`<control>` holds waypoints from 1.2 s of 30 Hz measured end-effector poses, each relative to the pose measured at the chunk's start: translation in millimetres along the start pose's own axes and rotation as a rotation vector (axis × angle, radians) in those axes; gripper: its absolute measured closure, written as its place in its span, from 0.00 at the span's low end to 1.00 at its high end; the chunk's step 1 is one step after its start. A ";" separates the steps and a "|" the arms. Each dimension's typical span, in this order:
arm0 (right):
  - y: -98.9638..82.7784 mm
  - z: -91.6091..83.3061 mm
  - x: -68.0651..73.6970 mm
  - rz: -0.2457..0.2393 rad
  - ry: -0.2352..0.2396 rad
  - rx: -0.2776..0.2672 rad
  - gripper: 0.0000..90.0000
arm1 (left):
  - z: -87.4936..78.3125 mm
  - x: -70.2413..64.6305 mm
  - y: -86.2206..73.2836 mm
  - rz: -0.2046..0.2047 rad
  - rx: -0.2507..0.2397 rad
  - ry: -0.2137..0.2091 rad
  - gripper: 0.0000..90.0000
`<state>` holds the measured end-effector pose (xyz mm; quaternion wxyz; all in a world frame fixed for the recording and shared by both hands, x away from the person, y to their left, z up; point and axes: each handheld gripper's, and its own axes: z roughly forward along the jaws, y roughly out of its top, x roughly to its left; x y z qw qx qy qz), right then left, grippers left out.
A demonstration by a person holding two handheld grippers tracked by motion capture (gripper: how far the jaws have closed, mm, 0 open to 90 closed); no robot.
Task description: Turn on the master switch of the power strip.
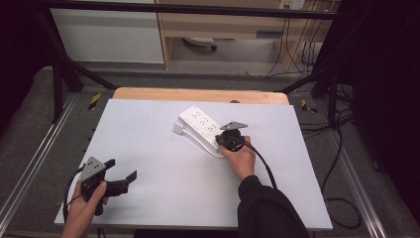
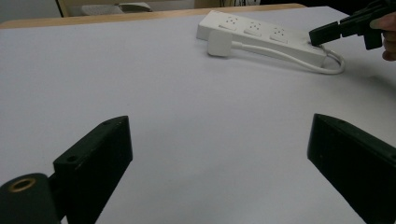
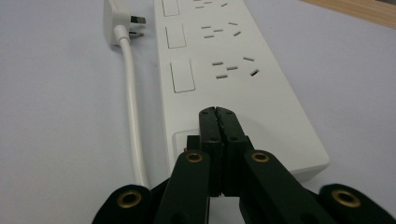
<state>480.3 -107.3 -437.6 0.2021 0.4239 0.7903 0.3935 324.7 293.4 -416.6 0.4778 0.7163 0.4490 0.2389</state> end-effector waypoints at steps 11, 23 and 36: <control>1.2 -0.4 0.4 0.007 0.007 -0.010 1.00 | 0.0 0.1 0.0 0.001 0.001 0.001 0.07; 1.2 -0.3 -0.4 0.012 0.012 -0.013 1.00 | -0.1 0.5 0.1 0.000 0.001 0.001 0.07; 2.4 -1.8 -0.9 0.014 0.016 -0.022 1.00 | -0.2 0.7 0.1 -0.002 0.000 0.000 0.07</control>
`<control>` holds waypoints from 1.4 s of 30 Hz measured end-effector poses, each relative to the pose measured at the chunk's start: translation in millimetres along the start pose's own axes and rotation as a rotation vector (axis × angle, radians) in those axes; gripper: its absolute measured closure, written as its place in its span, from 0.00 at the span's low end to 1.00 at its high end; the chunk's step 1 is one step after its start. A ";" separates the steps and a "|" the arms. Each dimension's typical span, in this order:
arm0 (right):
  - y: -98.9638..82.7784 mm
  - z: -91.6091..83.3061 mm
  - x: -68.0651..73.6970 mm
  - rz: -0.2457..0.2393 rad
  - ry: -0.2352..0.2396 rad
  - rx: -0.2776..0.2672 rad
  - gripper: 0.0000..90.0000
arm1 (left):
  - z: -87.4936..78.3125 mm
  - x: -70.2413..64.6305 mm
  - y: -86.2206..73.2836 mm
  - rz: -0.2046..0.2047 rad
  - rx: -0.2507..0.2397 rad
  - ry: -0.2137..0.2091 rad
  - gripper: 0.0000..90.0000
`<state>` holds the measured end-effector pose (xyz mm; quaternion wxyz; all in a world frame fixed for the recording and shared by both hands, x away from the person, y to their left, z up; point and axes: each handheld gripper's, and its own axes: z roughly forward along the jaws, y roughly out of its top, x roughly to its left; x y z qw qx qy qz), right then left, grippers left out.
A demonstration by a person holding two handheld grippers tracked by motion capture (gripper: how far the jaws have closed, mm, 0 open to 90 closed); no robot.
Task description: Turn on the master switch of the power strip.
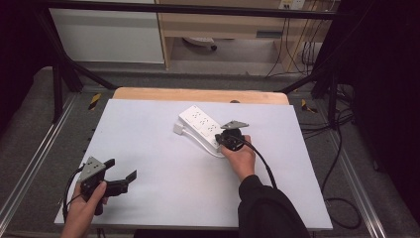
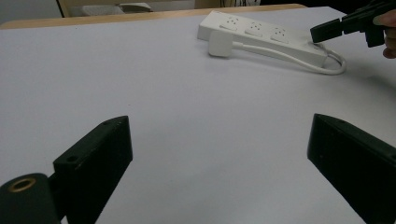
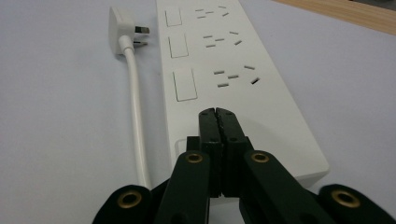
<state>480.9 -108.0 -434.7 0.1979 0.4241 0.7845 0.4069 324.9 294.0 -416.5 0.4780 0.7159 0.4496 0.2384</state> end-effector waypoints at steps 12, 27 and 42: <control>2.4 -4.9 -1.6 0.009 0.005 -0.010 1.00 | -0.3 0.1 0.0 0.001 0.001 0.001 0.07; 9.7 -18.6 -4.1 0.013 0.021 -0.048 1.00 | 0.2 -0.1 -0.1 0.000 0.001 0.001 0.07; 14.5 -30.8 -5.2 0.014 0.041 -0.076 1.00 | 0.3 -0.1 -0.3 0.000 0.002 0.002 0.07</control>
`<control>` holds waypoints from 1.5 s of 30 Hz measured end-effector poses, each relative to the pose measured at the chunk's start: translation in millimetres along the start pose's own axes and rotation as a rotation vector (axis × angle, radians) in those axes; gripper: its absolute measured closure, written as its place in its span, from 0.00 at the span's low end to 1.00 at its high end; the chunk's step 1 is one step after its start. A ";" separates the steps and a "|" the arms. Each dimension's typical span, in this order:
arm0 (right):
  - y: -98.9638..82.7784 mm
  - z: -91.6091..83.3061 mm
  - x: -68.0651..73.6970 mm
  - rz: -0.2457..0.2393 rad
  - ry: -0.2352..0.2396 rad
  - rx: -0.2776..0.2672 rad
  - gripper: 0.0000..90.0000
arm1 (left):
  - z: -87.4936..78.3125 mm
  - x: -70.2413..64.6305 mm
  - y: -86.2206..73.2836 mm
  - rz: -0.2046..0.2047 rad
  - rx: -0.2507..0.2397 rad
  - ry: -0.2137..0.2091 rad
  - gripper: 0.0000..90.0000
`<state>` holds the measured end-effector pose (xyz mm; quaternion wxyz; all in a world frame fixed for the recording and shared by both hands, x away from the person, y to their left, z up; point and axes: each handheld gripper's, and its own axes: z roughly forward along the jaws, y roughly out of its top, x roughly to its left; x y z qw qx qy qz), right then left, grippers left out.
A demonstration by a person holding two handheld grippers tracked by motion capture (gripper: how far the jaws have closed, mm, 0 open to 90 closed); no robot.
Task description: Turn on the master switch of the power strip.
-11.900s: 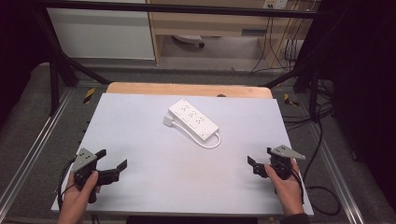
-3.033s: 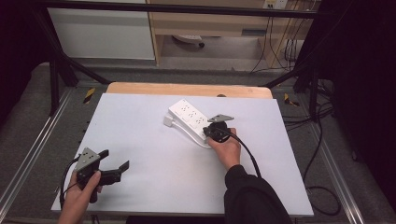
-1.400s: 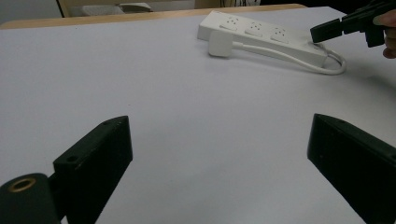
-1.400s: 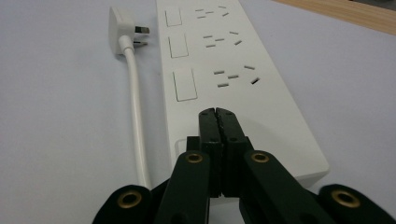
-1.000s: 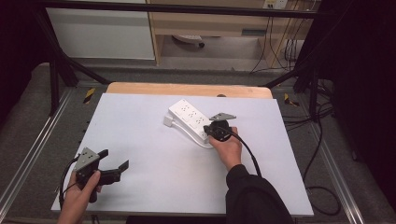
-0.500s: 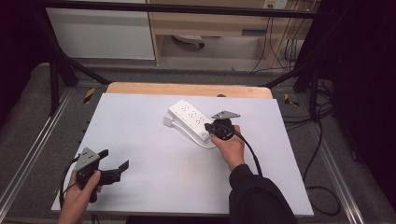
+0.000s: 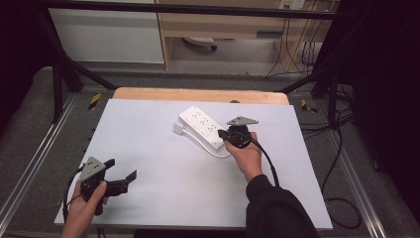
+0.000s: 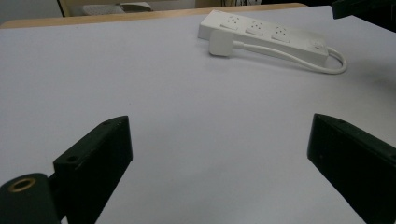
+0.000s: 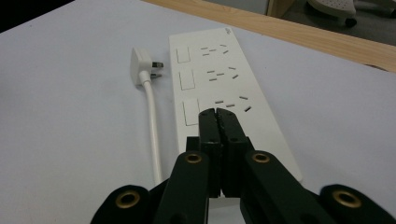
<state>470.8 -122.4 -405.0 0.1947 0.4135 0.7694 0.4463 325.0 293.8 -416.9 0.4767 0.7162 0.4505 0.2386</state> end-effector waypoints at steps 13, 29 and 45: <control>4.0 -13.7 -2.7 0.001 0.013 -0.020 0.99 | -0.3 0.0 -0.1 0.001 0.000 0.003 0.07; 7.9 -34.6 -12.9 0.036 0.006 -0.053 0.90 | -0.3 -0.3 -0.2 0.002 0.000 0.005 0.07; -0.6 -53.0 -31.3 0.084 -0.019 -0.074 0.85 | -0.3 -0.6 -0.3 0.005 0.002 0.006 0.07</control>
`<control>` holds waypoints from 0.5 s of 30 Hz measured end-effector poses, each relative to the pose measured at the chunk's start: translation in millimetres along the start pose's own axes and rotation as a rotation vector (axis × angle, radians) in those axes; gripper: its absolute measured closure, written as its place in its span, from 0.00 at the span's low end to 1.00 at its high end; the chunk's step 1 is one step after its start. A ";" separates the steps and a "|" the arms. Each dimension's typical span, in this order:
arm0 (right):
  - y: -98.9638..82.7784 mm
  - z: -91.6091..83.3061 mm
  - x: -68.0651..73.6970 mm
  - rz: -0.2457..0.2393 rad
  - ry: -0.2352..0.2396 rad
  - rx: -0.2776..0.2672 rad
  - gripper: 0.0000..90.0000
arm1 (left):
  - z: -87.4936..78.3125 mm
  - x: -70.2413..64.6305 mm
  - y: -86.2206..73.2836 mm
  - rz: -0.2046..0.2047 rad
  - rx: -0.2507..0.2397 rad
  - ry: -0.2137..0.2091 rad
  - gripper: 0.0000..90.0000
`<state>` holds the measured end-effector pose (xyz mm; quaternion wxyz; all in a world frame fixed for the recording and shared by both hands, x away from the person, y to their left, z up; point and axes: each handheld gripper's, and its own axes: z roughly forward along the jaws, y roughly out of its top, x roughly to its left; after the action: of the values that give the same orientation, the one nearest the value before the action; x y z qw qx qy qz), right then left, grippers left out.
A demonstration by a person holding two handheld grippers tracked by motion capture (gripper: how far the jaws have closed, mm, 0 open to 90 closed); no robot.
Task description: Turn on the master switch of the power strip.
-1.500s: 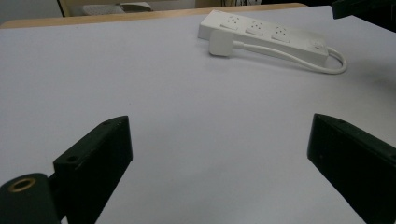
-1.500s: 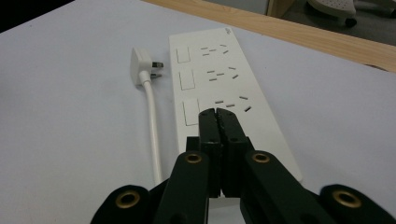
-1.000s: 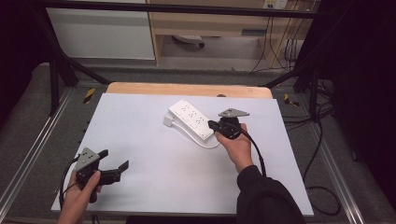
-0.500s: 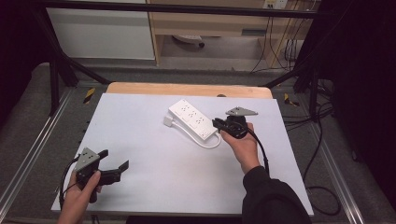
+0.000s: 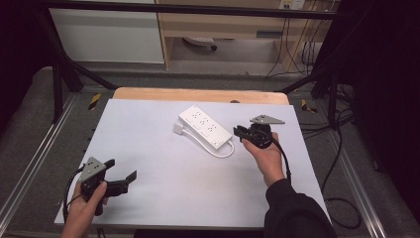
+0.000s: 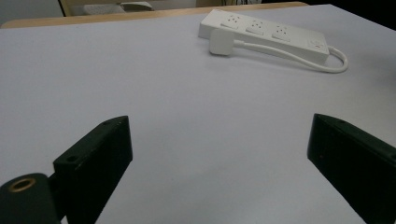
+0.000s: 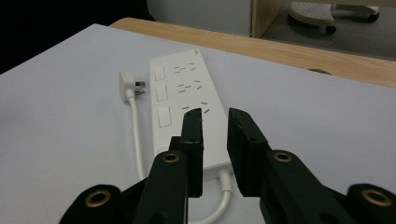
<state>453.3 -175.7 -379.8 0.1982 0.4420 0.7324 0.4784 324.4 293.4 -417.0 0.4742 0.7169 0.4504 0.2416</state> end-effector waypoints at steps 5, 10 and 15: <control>0.8 -4.6 -2.9 0.011 -0.002 -0.009 0.81 | -0.2 0.0 0.0 0.000 -0.001 0.000 0.07; 2.0 -9.9 -4.5 0.024 -0.003 -0.013 0.72 | -0.3 -0.1 0.0 0.001 0.000 -0.001 0.07; 2.9 -15.2 -6.9 0.035 -0.004 -0.016 0.63 | -0.4 -0.1 0.0 0.000 -0.001 0.002 0.07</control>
<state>447.5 -189.1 -371.1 0.1947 0.4539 0.7204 0.4869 324.0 293.5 -416.8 0.4742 0.7163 0.4508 0.2426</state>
